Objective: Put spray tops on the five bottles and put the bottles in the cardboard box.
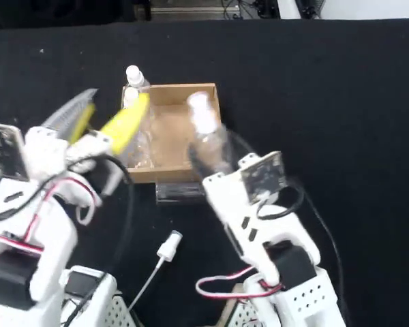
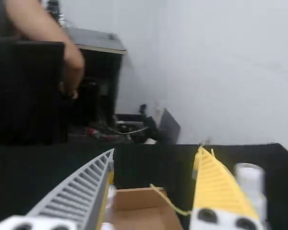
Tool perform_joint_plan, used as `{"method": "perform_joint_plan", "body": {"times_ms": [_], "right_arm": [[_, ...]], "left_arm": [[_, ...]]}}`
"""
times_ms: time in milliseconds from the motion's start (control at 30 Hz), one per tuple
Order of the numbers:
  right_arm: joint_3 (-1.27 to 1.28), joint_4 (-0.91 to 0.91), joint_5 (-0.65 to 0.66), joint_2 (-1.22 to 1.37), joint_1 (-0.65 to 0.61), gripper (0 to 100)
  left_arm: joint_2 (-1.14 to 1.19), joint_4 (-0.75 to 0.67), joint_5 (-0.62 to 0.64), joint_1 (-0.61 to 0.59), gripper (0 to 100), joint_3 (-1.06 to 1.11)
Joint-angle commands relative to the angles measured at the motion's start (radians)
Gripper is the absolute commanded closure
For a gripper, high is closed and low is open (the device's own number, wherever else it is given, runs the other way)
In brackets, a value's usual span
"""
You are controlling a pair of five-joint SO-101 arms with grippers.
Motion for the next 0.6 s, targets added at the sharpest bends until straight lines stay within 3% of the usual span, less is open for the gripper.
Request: {"method": "perform_joint_plan", "body": {"times_ms": [0, 200, 367, 567], "right_arm": [[0.021, -0.094, -0.005, -0.022, 0.126, 98.8], [0.073, -0.207, -0.005, -0.013, 0.250, 98.8], [0.019, -0.244, -0.005, -0.012, 0.381, 98.7], [-0.088, -0.245, 0.005, 0.008, 0.577, 98.7]], "left_arm": [[0.005, 0.002, -0.005, -0.219, 75, 0.065], [0.008, -0.083, -0.011, -0.438, 75, 0.323], [-0.003, -0.404, -0.003, -0.558, 75, 0.630], [-0.003, -0.726, -0.003, -0.564, 75, 0.928]]}}
